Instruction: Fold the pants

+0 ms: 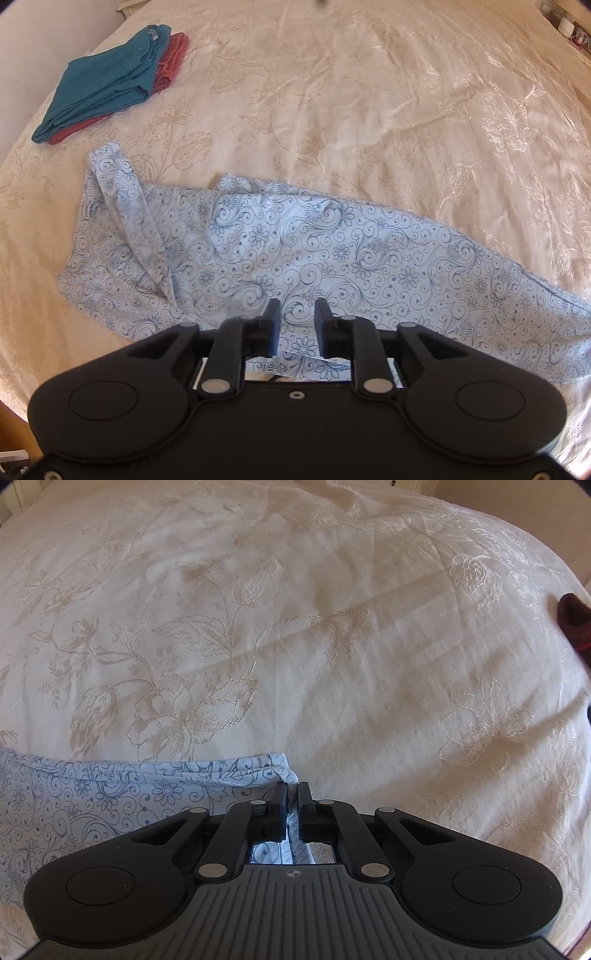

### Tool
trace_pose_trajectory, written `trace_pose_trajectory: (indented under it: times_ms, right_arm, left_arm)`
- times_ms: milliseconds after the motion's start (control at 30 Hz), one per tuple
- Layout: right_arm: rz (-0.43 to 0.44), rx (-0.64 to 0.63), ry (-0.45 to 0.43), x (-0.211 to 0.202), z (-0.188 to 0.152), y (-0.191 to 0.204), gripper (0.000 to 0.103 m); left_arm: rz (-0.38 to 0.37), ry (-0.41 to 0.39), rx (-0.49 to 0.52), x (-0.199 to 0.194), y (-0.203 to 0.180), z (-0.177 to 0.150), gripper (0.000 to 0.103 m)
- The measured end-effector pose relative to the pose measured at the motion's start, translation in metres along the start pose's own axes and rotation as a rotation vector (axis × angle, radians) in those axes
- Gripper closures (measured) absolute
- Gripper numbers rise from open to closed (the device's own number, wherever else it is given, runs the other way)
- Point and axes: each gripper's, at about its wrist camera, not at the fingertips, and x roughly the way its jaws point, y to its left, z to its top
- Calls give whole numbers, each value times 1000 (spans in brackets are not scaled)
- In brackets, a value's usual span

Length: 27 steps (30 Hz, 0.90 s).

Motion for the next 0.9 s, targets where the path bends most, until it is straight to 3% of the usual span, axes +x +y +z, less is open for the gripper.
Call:
trace_pose_trajectory:
  times_ms: [67,167,367,533,733,900]
  right_arm:
    - [26,-13,-8,-2,2,4,96]
    - [27,2,-45,-14,3,3,85]
    - [24,52,-113,-41,3,-1,85]
    - [71,27,-143,-60,-2,20,84]
    - [178,-25,-134,-78,-10,86,84]
    - [282,-139,-130,-95,-18,173,84]
  left_arm:
    - [16,-10,-7,-2,8,0,66]
    - [29,-12,-22,-4,19,-3,66]
    - [58,-6,-44,-2,43,-13,66]
    - [64,10,-42,6,66,-17,66]
    - [68,23,-61,17,108,-13,65]
    - [71,32,-90,29,154,-2,65]
